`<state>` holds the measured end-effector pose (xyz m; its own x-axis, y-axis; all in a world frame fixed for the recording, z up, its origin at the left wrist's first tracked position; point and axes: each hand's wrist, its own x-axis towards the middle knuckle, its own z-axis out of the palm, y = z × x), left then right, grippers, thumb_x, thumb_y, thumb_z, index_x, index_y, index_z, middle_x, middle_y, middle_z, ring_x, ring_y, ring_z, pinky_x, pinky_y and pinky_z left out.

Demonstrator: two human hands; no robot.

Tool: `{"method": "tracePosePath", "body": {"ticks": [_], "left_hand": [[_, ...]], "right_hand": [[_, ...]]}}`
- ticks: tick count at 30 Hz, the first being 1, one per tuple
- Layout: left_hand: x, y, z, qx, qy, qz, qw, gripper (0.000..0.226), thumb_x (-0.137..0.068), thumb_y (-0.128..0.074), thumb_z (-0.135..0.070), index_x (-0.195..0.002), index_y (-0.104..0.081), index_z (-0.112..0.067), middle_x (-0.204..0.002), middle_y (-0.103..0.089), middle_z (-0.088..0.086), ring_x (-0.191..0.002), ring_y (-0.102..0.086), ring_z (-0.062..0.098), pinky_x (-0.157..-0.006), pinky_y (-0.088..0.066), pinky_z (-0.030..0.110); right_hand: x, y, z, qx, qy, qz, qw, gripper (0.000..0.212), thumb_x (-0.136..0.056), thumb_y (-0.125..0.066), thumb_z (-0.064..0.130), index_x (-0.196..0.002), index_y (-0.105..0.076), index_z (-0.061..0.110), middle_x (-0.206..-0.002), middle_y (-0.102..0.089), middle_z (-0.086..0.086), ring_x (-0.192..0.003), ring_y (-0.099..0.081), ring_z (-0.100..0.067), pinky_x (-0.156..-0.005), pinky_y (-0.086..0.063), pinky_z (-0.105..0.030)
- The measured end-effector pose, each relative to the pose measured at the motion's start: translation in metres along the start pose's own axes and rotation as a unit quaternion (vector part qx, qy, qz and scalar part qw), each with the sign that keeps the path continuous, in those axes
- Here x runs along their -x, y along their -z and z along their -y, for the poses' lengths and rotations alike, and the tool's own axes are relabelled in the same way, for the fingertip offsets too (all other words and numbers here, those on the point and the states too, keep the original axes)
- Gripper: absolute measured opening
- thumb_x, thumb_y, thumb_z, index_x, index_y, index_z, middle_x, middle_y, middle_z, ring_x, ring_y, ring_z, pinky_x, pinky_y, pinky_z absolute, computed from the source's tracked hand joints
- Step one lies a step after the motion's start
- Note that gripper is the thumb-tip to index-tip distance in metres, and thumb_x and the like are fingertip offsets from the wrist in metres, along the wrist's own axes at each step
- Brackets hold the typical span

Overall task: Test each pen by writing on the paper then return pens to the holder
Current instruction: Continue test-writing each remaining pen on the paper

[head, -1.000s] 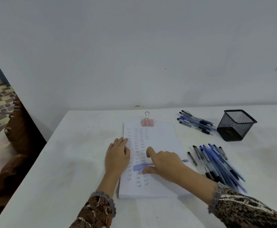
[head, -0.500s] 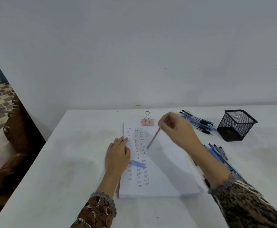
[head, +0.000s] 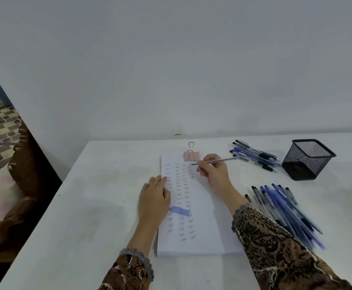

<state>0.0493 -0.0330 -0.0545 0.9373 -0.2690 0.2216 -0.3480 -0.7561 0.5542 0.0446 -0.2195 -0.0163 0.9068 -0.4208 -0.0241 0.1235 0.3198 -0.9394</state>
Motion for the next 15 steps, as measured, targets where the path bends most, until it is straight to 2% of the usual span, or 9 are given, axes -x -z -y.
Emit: {"method": "tracePosePath", "body": {"ticks": [2,6,10,15], "left_hand": [[0.000,0.000,0.000,0.002,0.000,-0.001,1.000,0.041,-0.096,-0.036,-0.016,-0.137,-0.044,-0.014,-0.145,-0.040,0.001,-0.137,-0.031,0.019,-0.115,-0.022,0.035],[-0.001,-0.002,0.001,0.001,-0.001,-0.002,1.000,0.041,-0.096,-0.036,-0.016,-0.137,-0.044,-0.014,-0.145,-0.040,0.002,-0.137,-0.031,0.017,-0.116,-0.020,0.034],[-0.001,-0.002,0.001,-0.004,-0.001,-0.003,1.000,0.042,-0.097,-0.035,-0.016,-0.138,-0.043,-0.014,-0.147,-0.038,0.001,-0.139,-0.028,0.016,-0.117,-0.016,0.032],[-0.001,-0.002,0.001,-0.012,-0.004,-0.008,1.000,0.042,-0.097,-0.034,-0.016,-0.138,-0.041,-0.015,-0.148,-0.036,-0.001,-0.140,-0.024,0.014,-0.116,-0.011,0.028]], "right_hand": [[0.000,0.002,-0.006,0.058,0.006,0.012,0.998,0.036,-0.084,-0.052,-0.016,-0.067,-0.038,0.013,-0.042,-0.045,0.005,-0.037,-0.041,-0.008,-0.038,-0.031,-0.015],[-0.004,-0.003,-0.017,0.136,0.016,-0.018,0.990,0.054,-0.072,-0.049,-0.020,-0.056,-0.021,0.023,-0.047,-0.023,0.013,-0.048,-0.019,-0.010,-0.047,-0.019,-0.020],[0.003,-0.008,-0.018,0.200,0.054,-0.022,0.978,0.051,-0.071,-0.051,-0.017,-0.055,-0.022,0.021,-0.049,-0.023,0.011,-0.043,-0.021,-0.001,-0.045,-0.023,-0.014],[0.008,-0.012,-0.015,0.234,0.074,-0.019,0.969,0.048,-0.071,-0.053,-0.016,-0.054,-0.024,0.018,-0.057,-0.028,0.004,-0.041,-0.027,0.000,-0.044,-0.028,-0.009]]}}
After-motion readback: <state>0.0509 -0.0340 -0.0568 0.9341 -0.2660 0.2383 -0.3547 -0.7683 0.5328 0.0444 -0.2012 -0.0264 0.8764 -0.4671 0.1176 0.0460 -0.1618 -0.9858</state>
